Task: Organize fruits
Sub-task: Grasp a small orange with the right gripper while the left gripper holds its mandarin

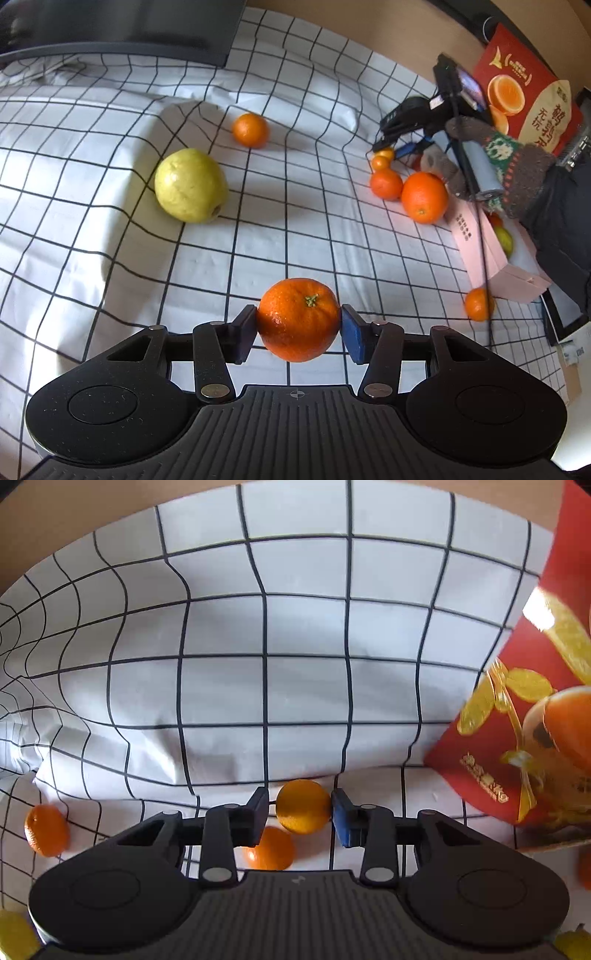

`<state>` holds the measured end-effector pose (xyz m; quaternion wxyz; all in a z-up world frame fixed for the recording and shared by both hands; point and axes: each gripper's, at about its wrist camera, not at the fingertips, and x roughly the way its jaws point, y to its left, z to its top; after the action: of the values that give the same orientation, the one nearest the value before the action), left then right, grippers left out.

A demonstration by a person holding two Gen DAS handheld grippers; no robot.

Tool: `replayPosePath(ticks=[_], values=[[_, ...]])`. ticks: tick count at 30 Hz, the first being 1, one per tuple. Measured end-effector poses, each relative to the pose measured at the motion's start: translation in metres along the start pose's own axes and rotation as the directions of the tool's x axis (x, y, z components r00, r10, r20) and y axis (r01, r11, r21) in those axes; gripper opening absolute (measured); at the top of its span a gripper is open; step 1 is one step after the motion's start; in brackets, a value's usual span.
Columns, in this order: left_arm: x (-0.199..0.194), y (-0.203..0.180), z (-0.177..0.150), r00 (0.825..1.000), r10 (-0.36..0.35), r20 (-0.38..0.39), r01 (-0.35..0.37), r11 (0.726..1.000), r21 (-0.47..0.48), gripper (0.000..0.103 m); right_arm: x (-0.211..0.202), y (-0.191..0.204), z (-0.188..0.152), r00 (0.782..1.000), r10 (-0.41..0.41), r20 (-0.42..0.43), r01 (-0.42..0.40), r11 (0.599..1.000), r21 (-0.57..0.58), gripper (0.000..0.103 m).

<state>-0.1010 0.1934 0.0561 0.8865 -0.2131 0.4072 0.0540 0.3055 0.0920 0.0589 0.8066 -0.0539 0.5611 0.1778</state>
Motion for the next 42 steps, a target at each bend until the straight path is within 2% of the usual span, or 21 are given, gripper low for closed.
replayPosePath(ticks=[3,7,11,16,23,28,35,37,39,42], values=[[0.01,-0.001,0.0,1.0,-0.013,-0.025,0.013,1.0,0.016,0.054,-0.022,0.006,-0.005,0.997,0.07,0.044,-0.069,0.998,-0.012,0.031],[0.025,-0.012,-0.001,0.997,-0.043,-0.057,0.046,0.997,0.057,0.054,-0.065,0.015,-0.025,0.981,0.173,0.088,-0.169,0.984,-0.054,0.031],[0.037,-0.027,-0.004,0.993,-0.079,-0.086,0.088,0.991,0.103,0.054,-0.112,0.021,-0.061,0.96,0.251,0.12,-0.236,0.963,-0.132,0.031],[0.048,-0.047,-0.009,0.988,-0.105,-0.11,0.122,0.98,0.157,0.054,-0.157,0.012,-0.123,0.953,0.278,0.122,-0.256,0.952,-0.168,0.031],[0.053,-0.062,-0.012,0.991,-0.101,-0.094,0.116,0.977,0.18,0.054,-0.18,-0.008,-0.226,0.977,0.169,0.127,-0.147,0.975,-0.165,0.031],[0.054,-0.062,-0.011,0.993,-0.091,-0.073,0.102,0.98,0.169,0.054,-0.18,-0.015,-0.28,0.985,0.13,0.109,-0.111,0.979,-0.168,0.031],[0.058,-0.068,-0.012,0.995,-0.071,-0.073,0.083,0.98,0.18,0.054,-0.176,-0.015,-0.313,0.987,0.081,0.142,-0.059,0.986,-0.156,0.034],[0.057,-0.068,-0.013,0.995,-0.068,-0.07,0.079,0.981,0.179,0.054,-0.18,-0.014,-0.319,0.985,0.061,0.164,-0.035,0.987,-0.159,0.05],[0.057,-0.068,-0.014,0.995,-0.066,-0.071,0.078,0.981,0.177,0.054,-0.183,-0.011,-0.324,0.981,0.035,0.192,0.0,0.984,-0.177,0.057],[0.057,-0.069,-0.015,0.996,-0.058,-0.064,0.069,0.981,0.181,0.054,-0.184,-0.006,-0.33,0.977,-0.006,0.211,0.052,0.976,-0.213,0.058]])
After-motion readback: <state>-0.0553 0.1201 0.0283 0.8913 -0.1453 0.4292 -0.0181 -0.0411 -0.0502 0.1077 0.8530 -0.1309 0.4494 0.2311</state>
